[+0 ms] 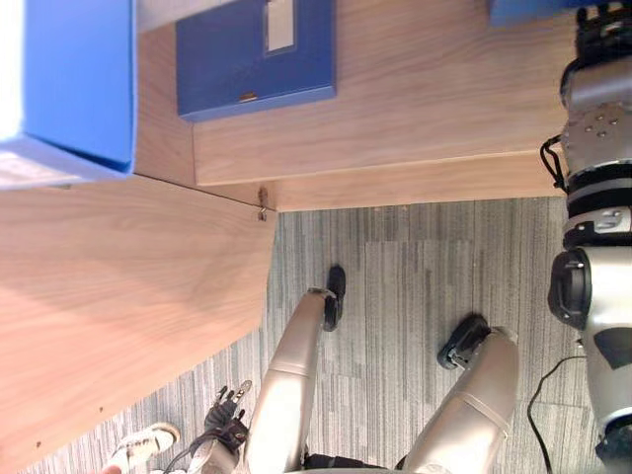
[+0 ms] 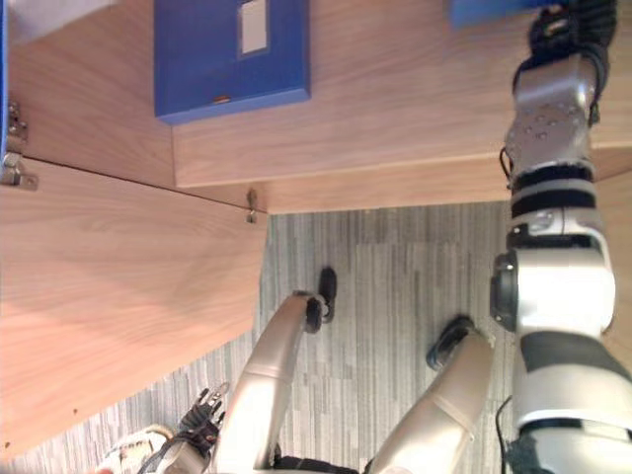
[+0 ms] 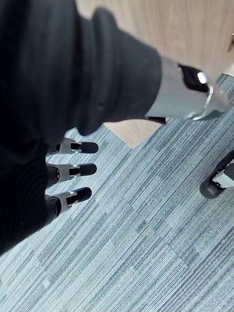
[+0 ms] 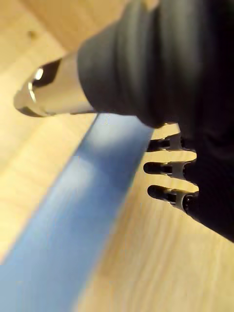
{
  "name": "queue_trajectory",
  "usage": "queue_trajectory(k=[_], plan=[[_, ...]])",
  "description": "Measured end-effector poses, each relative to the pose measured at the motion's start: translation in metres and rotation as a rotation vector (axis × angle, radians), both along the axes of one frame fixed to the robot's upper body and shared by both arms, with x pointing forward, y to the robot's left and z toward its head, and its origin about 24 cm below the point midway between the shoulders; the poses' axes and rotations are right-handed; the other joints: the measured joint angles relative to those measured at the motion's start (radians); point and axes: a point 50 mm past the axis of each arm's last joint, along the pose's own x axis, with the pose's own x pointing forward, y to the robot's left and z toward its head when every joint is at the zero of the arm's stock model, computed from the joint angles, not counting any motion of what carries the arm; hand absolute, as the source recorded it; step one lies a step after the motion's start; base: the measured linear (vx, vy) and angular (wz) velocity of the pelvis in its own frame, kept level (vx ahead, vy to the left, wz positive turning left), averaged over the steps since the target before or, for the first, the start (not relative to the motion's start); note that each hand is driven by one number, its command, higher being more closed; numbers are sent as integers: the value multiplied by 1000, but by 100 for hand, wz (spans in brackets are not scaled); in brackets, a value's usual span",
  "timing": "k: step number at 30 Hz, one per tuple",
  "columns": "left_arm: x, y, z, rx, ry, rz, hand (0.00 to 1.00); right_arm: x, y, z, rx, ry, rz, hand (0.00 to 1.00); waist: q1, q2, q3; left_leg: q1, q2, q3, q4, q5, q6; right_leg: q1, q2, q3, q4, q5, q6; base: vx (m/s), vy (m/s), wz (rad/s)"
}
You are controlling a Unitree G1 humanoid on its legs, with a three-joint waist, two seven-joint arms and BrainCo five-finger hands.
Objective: Walk over to the cabinet, pick up the folder, carry it to the office cabinet, place the folder inside the office cabinet, then close the office cabinet door
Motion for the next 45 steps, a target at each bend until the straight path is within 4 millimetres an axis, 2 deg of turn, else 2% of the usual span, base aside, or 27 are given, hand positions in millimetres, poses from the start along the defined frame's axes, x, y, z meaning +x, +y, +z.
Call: queue_trajectory(k=[2, 5, 6, 9, 11, 13, 16, 19, 22, 29, 31, 32, 34, 37, 41, 45], plan=[[2, 0, 2, -4, -18, -14, 0, 5, 5, 0, -237, 109, -27, 0, 0, 0, 0, 35, 5, 6, -34, 8, -1, 28, 8, -6, -29, 9, -4, 91, -8, -11], [1, 0, 2, -1, -20, -30, 0, 10, 11, -2, -452, 203, -46, 0, 2, 0, 0, 49, 12, 10, -64, 19, -3, 35, 18, -10, -52, 16, -10, 79, -11, -6], [1, 0, 3, -1, -26, -31, 0, 13, 9, -10, -533, 265, -55, 0, 3, 0, 0, 55, 19, 10, -75, 21, -3, 41, 24, -16, -63, 19, -13, 96, -3, -12], [0, 1, 6, 0, -46, -40, 0, 16, -3, -31, -756, 449, -119, 0, 4, -2, 1, 66, 27, 18, -92, 23, -3, 43, 34, -14, -78, 23, -18, 98, 3, -10], [0, 0, 8, 2, -58, -60, 0, 14, -12, -33, -912, 514, -159, 0, 4, -2, 1, 72, 36, 20, -101, 23, -3, 48, 44, -15, -93, 28, -19, 100, 16, -12], [1, -1, 9, -1, -72, -90, 0, 11, -26, -44, -1077, 625, -213, 0, 4, -3, 1, 100, 40, 26, -118, 24, -4, 72, 51, -16, -112, 33, -19, 108, 25, -10], [3, -2, 14, 2, -106, -120, 0, 8, -38, -58, -1209, 719, -239, 0, 8, -5, 1, 121, 57, 34, -137, 24, -4, 95, 72, -18, -155, 52, -20, 91, 40, -18], [5, -3, 18, 2, -127, -151, 0, 5, -45, -58, -1298, 748, -259, 0, 9, -5, 1, 124, 66, 43, -146, 25, -2, 99, 87, -18, -185, 73, -19, 66, 53, -16], [7, -3, 21, 1, -147, -169, 0, -2, -61, -68, -1357, 823, -276, 0, 15, -8, 0, 139, 67, 49, -150, 23, 2, 121, 91, -18, -212, 89, -15, 60, 61, -8], [13, -9, 29, -17, -203, -211, 0, -13, -81, -68, -1476, 915, -322, 0, 21, -8, 0, 141, 74, 61, -165, 32, 16, 128, 107, -15, -263, 125, -16, 30, 44, -8], [16, -14, 33, -32, -235, -241, 0, -16, -81, -69, -1658, 950, -346, 0, 21, -8, 0, 149, 75, 76, -182, 38, 24, 131, 111, -12, -294, 148, -9, 36, 40, -13], [17, -15, 33, -36, -240, -247, 0, -16, -80, -70, -1693, 954, -345, 0, 22, -8, 0, 152, 76, 79, -186, 38, 25, 134, 112, -12, -302, 153, -9, 44, 42, -18], [16, -14, 33, -36, -240, -261, 0, -17, -73, -78, -1829, 955, -320, 0, 22, -11, 1, 172, 90, 93, -206, 39, 26, 152, 131, -9, -344, 175, -9, 57, 45, -26], [14, -11, 31, -36, -232, -279, 0, -16, -67, -90, -1904, 947, -228, 0, 16, -25, -1, 203, 100, 110, -233, 42, 27, 170, 147, 2, -379, 190, -7, 65, 14, -23], [8, -6, 26, -33, -208, -298, 0, -18, -69, -108, -1945, 994, -127, 0, 13, -30, -1, 257, 110, 113, -266, 43, 24, 227, 169, -3, -429, 203, -7, 80, -8, -12], [-1, 6, 12, -13, -120, -303, 0, -25, -77, -139, -1900, 1061, 17, 0, 3, -52, -3, 324, 116, 114, -306, 49, 17, 301, 184, -19, -488, 218, -5, 77, -14, -5]])
